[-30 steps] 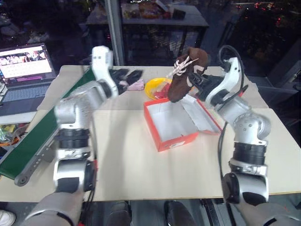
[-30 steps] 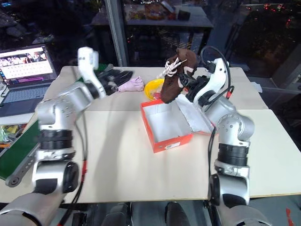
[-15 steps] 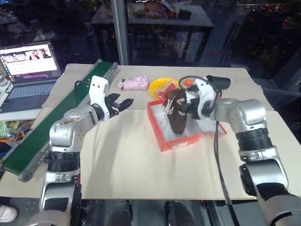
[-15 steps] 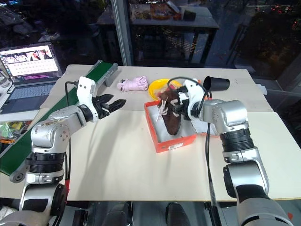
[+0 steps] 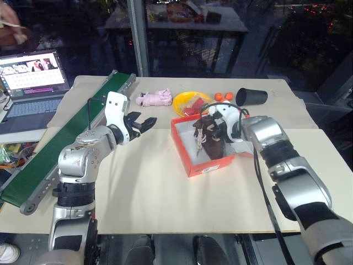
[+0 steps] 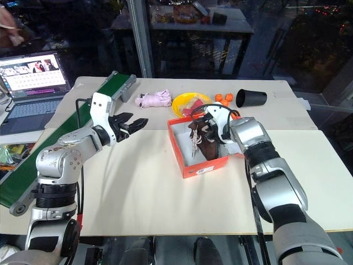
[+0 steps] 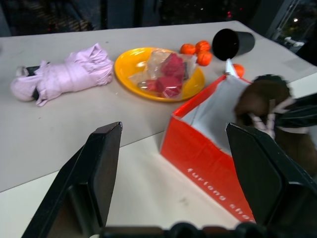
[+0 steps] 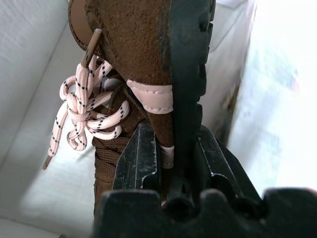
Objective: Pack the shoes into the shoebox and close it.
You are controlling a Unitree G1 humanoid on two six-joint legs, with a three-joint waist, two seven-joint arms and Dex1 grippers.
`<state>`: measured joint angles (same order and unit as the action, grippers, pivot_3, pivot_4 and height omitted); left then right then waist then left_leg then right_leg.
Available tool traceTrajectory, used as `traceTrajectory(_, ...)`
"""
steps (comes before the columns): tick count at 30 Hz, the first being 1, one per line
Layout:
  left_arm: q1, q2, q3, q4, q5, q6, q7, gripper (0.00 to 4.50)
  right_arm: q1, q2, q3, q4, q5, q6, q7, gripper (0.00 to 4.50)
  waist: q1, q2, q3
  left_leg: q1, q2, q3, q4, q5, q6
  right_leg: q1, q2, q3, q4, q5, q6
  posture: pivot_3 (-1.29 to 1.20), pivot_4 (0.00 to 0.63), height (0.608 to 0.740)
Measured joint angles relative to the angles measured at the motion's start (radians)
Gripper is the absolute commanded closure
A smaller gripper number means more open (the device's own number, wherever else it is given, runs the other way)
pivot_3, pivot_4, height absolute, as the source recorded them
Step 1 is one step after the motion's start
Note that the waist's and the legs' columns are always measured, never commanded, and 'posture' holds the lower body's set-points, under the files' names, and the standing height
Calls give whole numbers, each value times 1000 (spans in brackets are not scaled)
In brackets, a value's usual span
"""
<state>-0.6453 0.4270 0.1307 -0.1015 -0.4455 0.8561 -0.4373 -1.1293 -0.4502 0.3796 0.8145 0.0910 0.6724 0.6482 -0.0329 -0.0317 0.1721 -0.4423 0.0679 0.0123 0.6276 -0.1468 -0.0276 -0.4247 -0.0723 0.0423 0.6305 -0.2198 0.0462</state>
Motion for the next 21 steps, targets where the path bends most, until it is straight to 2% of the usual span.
traceTrajectory(1,0,0,1,0,-1,0,3,927,-8,12,0,36,-20,-34,5,4114,-1,-1,0,1,0,0,0,0,0,1,0,0,0,0,0,0,150,740)
traceTrajectory(3,1,0,1,-2,-4,3,9,927,-23,33,-3,85,-44,-75,8,3143,-4,-2,-1,2,0,0,1,0,0,2,0,0,0,0,1,0,150,740)
traceTrajectory(5,2,0,1,-13,-9,15,11,927,-27,62,-17,131,-67,-113,-3,2622,-9,-3,-2,4,0,0,1,0,0,3,0,0,1,0,1,0,150,740)
traceTrajectory(12,30,29,9,-39,-16,44,11,927,-23,126,-101,217,-78,-142,-61,99,-7,-3,-2,0,0,0,-1,0,0,-1,0,0,1,0,0,0,150,740)
traceTrajectory(16,34,42,13,-42,-25,53,11,927,-17,126,-155,149,-73,-103,-83,33,-7,-3,-2,-1,0,0,-1,0,0,-2,0,0,1,0,0,0,150,740)
traceTrajectory(21,37,62,26,-44,-25,60,20,927,49,132,-246,-206,-17,80,-103,33,-10,-3,-2,-1,0,-1,-1,0,0,-2,0,0,2,0,0,0,150,740)
